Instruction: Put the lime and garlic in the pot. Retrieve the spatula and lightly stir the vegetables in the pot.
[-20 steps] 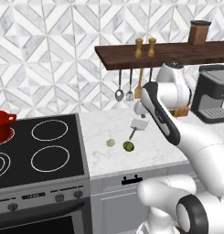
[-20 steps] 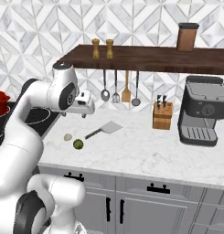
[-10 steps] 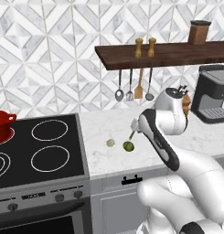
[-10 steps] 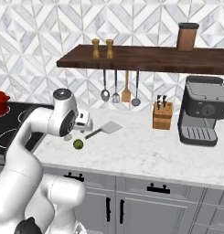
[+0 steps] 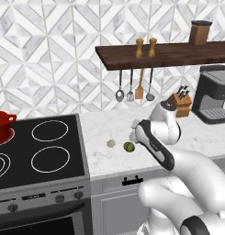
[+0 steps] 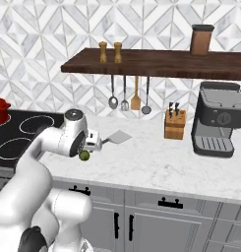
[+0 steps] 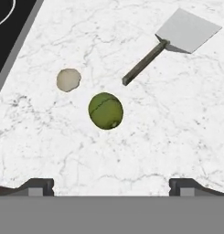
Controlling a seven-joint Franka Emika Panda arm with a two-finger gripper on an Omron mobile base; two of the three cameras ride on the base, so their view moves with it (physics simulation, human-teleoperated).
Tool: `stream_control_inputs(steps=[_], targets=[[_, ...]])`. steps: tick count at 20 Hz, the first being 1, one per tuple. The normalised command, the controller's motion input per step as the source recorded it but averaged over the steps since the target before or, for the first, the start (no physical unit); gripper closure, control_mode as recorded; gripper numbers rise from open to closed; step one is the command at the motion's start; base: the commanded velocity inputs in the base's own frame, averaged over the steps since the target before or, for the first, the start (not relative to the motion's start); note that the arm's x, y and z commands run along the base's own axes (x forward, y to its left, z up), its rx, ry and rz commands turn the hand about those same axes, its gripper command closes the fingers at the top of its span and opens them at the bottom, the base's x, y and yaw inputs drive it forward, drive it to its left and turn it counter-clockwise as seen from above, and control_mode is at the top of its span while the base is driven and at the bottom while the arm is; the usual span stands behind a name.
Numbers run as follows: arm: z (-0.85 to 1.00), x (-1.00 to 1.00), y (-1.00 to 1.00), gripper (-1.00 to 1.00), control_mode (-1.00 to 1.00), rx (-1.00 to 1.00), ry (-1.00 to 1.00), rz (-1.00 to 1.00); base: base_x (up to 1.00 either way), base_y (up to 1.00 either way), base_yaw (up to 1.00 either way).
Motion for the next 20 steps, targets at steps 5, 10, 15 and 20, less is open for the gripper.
stream_control_inputs(steps=[5,10,15,20], targets=[[-0.40,0.48,0.22,-1.00,-1.00,0.00,0.12,0.13,0.00,0.00,0.00],[-0.26,0.46,0.22,-1.00,-1.00,0.00,0.11,0.16,0.00,0.00,0.00],[-0.32,0.33,0.00,-1.00,-1.00,-0.02,0.00,0.02,0.00,0.00,0.00],[-0.41,0.10,0.00,-1.00,-1.00,-0.05,0.00,0.00,0.00,0.00,0.00]])
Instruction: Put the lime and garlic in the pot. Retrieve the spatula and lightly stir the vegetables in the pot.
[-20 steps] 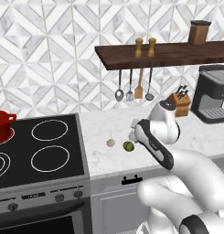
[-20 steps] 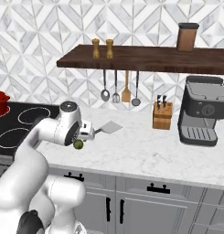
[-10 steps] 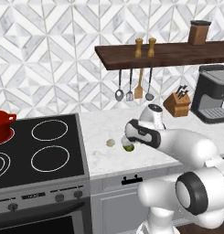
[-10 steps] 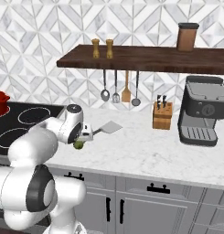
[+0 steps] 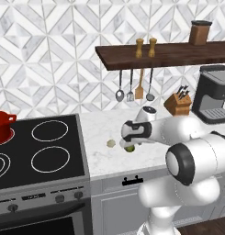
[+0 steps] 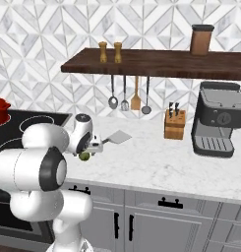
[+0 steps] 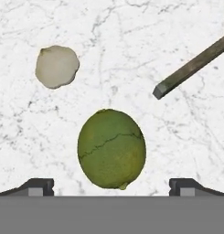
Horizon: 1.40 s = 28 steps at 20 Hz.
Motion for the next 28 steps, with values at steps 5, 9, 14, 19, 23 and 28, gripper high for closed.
stream_control_inputs(steps=[5,9,14,19,23,28], targets=[[-0.21,0.00,0.00,-1.00,-1.00,0.00,0.00,0.01,0.00,0.00,0.00],[-0.21,0.05,0.03,-1.00,-1.00,0.00,0.00,0.03,0.00,0.00,0.00],[-0.16,0.26,0.11,-1.00,-1.00,0.00,-0.02,0.04,0.00,0.00,0.00],[-0.10,0.21,0.03,1.00,-1.00,0.00,-0.02,0.03,0.00,0.00,0.00],[0.00,0.00,0.00,1.00,-1.00,0.00,0.00,0.00,0.00,0.00,0.00],[0.21,-0.50,-0.02,1.00,-1.00,0.01,-0.10,-0.03,0.00,0.00,0.00]])
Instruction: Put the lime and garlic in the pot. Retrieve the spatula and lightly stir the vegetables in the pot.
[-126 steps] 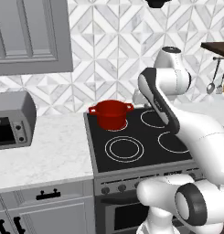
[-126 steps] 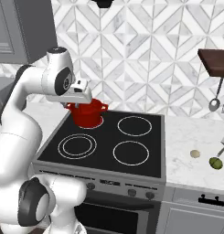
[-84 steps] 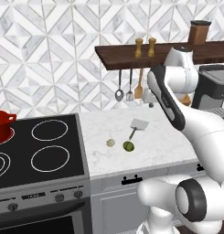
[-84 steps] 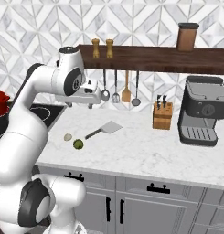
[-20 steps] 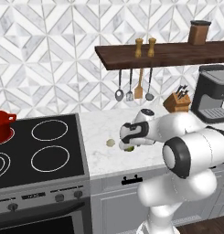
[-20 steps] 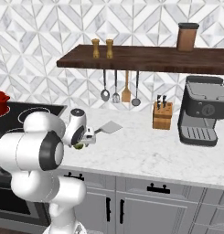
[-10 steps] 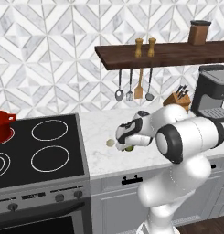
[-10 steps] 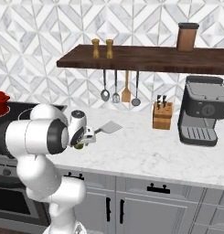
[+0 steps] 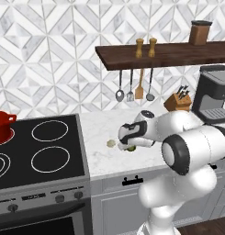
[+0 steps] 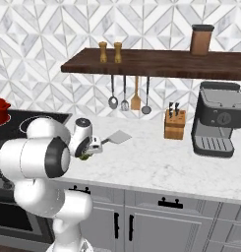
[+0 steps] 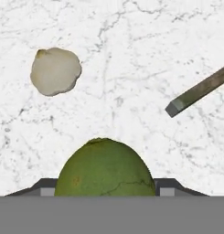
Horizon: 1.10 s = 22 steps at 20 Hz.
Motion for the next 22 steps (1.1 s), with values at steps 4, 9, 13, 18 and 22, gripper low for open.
stream_control_inputs(steps=[4,9,13,18,22], targets=[[0.92,-0.89,-0.05,1.00,-1.00,0.00,-0.20,-0.11,0.00,0.00,0.00],[1.00,-1.00,0.00,1.00,-1.00,0.00,-0.21,-0.19,0.00,0.00,0.00],[1.00,-0.78,-0.23,1.00,-1.00,0.00,-0.06,-0.32,0.00,0.00,0.00],[1.00,-0.62,-0.45,1.00,-1.00,0.00,0.02,-0.34,0.00,0.00,0.00],[1.00,-0.44,-0.54,1.00,-1.00,0.02,0.07,-0.27,0.00,0.00,0.00]])
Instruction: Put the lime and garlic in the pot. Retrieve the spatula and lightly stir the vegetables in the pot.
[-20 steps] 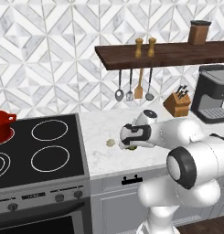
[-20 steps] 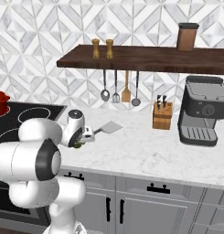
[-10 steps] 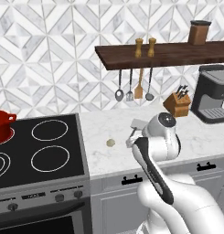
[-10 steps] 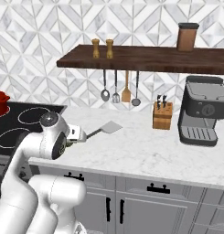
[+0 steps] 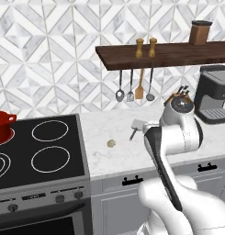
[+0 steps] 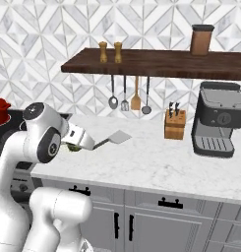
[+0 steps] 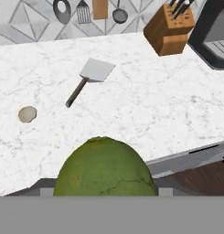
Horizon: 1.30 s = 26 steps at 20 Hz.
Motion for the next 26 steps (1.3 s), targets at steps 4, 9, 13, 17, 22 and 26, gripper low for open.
stream_control_inputs(steps=[4,9,13,17,22,26], targets=[[1.00,-0.47,-0.40,1.00,-1.00,0.04,0.07,-0.10,0.00,0.00,0.00],[0.88,-0.05,-0.02,1.00,-1.00,0.05,0.10,0.04,0.00,0.00,0.00],[0.11,0.00,0.00,1.00,-1.00,0.00,0.03,0.07,0.00,0.00,0.00],[0.00,0.00,0.00,1.00,-1.00,0.00,0.00,0.00,0.00,0.00,0.00],[0.00,0.00,0.00,1.00,-1.00,0.00,0.00,0.00,0.00,0.00,0.00],[0.00,0.00,0.00,1.00,1.00,0.00,0.00,0.00,0.00,0.10,0.00]])
